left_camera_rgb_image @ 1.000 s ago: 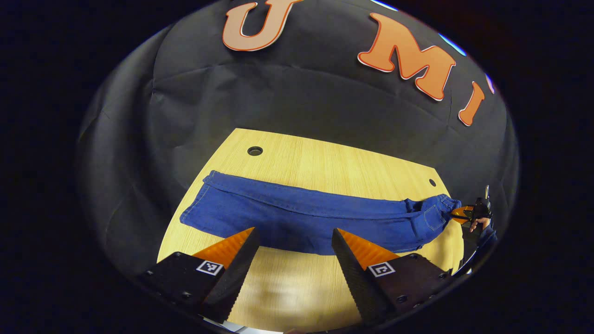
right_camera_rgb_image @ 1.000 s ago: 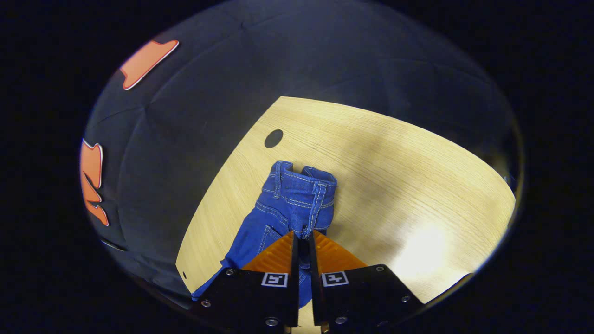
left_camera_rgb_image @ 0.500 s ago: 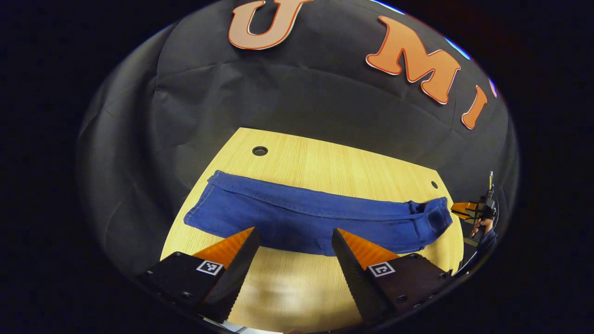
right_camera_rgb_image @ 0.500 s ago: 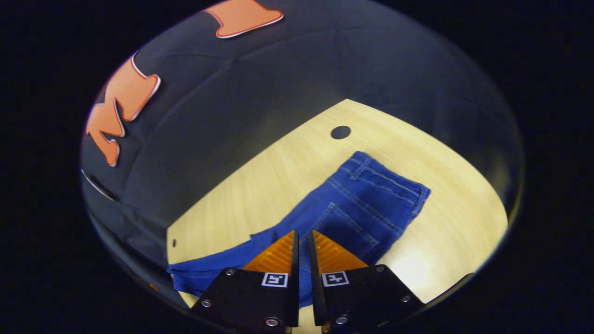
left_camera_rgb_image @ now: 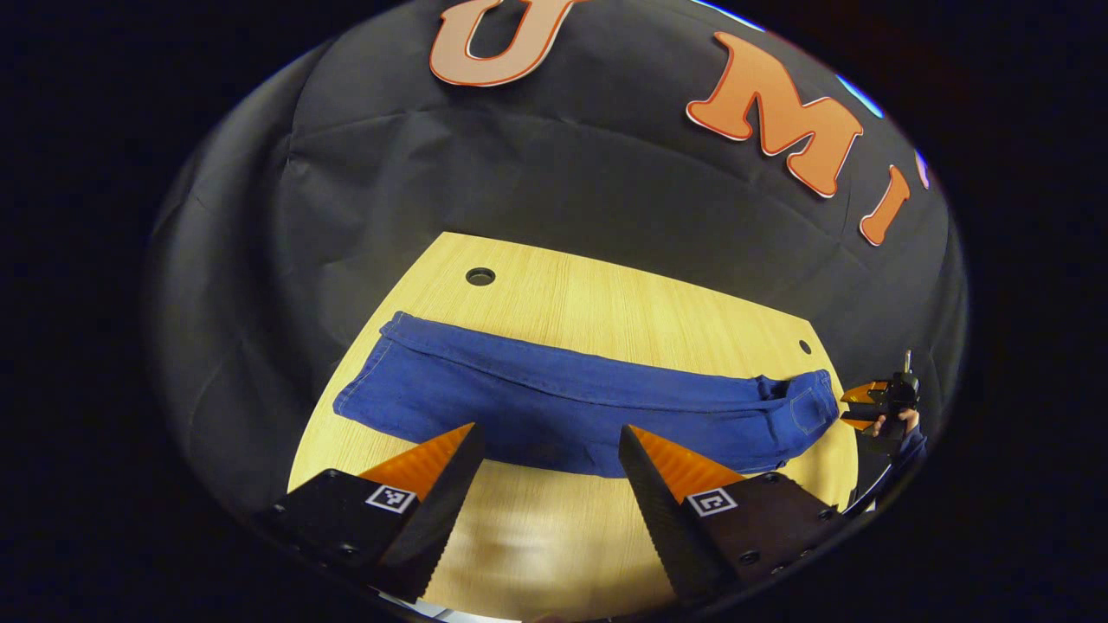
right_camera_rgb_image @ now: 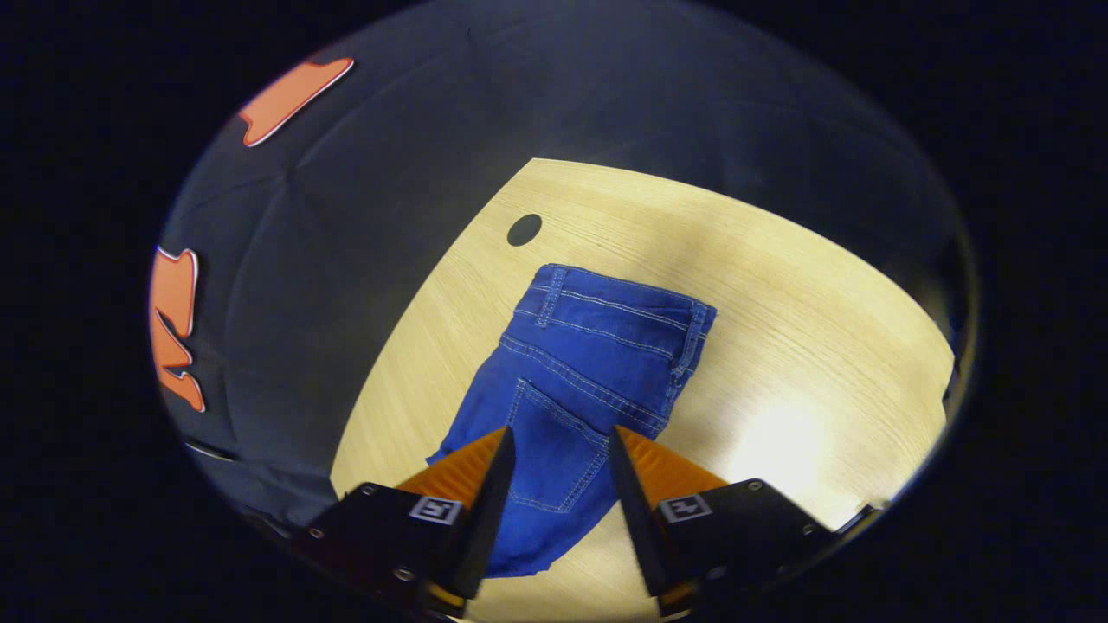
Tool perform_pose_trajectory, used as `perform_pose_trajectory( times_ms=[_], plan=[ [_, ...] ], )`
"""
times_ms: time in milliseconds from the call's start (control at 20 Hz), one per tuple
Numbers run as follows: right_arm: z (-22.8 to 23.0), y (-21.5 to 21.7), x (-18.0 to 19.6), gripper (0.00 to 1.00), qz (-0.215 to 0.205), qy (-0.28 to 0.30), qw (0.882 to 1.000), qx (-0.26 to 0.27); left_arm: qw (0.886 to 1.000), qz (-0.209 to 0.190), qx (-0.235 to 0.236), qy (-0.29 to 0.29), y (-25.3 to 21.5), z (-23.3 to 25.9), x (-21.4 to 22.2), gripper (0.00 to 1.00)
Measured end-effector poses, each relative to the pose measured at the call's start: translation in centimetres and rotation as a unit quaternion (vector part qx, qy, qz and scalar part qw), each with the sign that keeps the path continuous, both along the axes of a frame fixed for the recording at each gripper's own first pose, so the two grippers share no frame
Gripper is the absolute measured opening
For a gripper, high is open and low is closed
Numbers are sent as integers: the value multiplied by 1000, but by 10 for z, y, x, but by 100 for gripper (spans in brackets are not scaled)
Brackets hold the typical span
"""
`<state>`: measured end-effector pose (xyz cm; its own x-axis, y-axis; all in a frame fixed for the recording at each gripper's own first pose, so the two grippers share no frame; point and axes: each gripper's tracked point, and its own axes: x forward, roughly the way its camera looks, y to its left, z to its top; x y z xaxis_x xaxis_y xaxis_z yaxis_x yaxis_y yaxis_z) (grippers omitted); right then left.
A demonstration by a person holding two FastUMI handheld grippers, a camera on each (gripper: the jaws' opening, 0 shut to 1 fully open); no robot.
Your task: Grasp the waist and the cuffs of the jeans and fold them to make the two legs overlap; first hold the waist and fold one-third of the jeans toward the cuffs, then hold the cuffs and fold the remaining one-third in the same direction to finish folding.
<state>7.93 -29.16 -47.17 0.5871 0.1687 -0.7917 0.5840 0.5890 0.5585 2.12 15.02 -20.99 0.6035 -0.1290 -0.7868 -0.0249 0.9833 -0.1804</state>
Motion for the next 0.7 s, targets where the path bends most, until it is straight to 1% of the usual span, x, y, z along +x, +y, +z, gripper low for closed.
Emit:
perform_pose_trajectory(
  times_ms=[50,100,150,200,250,300,350,450,500,550,600,700],
  plan=[
    [-6,-11,-3,72,-4,11,1000,-7,1000,1,2,0,-1,0,2,98],
    [-12,-21,-5,87,-16,23,1000,-10,1000,1,2,2,-2,-1,2,100],
    [-16,-28,-3,88,-21,23,1000,-4,1000,1,4,3,-3,-1,2,98],
    [-20,-32,-1,89,-24,29,999,0,1000,0,7,5,-4,-1,0,98],
    [-26,-39,0,90,-26,35,999,1,1000,0,9,6,-4,-2,-1,98],
    [-34,-46,1,94,-35,43,998,-2,1000,-1,12,7,-4,-2,-1,98],
    [-41,-53,3,95,-39,53,998,0,1000,-1,15,9,-4,-2,-1,98],
    [-54,-63,8,95,-49,71,996,4,1000,-1,21,10,-5,-2,-2,98],
    [-60,-66,12,96,-52,76,996,7,1000,0,25,12,-6,-2,-2,100],
    [-65,-69,15,95,-53,85,995,10,1000,0,28,14,-7,-3,-3,98],
    [-69,-70,17,95,-47,95,994,12,999,1,30,16,-8,-3,-2,98],
    [-71,-76,25,95,-31,113,993,-1,999,-1,38,20,-7,-3,-6,98]
  ],
)
